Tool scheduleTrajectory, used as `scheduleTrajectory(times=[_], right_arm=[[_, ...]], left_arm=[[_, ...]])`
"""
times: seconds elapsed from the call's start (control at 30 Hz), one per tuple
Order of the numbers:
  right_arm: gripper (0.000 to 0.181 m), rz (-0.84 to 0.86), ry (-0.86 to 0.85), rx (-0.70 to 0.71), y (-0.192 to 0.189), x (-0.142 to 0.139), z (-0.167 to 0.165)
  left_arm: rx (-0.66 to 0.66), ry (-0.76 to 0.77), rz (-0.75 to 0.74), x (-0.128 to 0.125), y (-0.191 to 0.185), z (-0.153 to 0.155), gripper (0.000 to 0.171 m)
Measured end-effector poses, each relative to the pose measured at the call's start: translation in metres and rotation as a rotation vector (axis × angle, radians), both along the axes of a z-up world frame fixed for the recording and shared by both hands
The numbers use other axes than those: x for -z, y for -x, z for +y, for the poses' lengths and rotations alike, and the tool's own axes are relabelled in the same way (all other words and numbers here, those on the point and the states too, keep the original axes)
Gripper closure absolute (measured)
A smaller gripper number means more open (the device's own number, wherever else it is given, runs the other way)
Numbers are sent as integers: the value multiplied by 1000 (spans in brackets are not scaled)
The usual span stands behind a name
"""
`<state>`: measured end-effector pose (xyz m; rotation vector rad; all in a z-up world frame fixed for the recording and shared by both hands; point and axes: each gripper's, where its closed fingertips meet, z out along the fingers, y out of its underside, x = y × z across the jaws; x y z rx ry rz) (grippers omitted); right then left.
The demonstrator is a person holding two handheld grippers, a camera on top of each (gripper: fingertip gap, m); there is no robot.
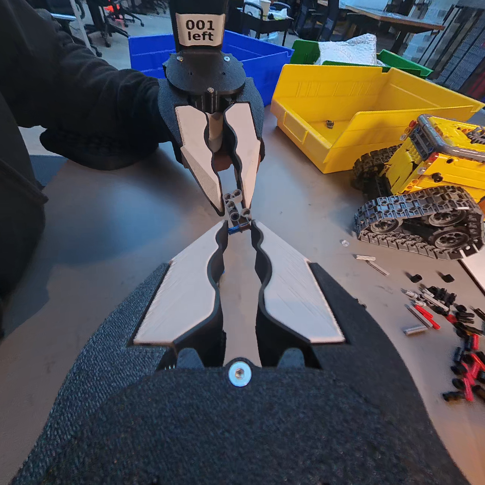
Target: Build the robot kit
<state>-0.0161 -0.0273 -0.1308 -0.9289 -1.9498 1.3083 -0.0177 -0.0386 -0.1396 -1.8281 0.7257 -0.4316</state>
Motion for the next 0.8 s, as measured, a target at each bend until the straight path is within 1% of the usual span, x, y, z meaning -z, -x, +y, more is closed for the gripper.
scheduleTrajectory(times=[0.3, 0.37, 0.47, 0.53, 0.6, 0.7, 0.8], right_arm=[[164, -1, 10, 3, 0, -2, -1], [162, -10, 7, -5, -1, 0, -1], [149, -77, -1, -24, -8, 9, 4], [147, -159, 3, -51, -15, 20, 5], [147, -227, -33, -68, -20, 34, 4], [148, -282, -74, -82, -21, 49, -2], [150, -300, -110, -80, -21, 56, -3]], left_arm=[[-5, -24, 15, -5, 1, 0, 157], [-3, -29, 32, -4, 1, 0, 157], [3, -25, 66, -1, 6, -2, 157], [11, -11, 95, 4, 12, -4, 157], [7, 7, 130, 9, 20, -5, 157], [9, 36, 159, 15, 27, -8, 157], [41, 95, 184, 27, 28, -15, 157]])
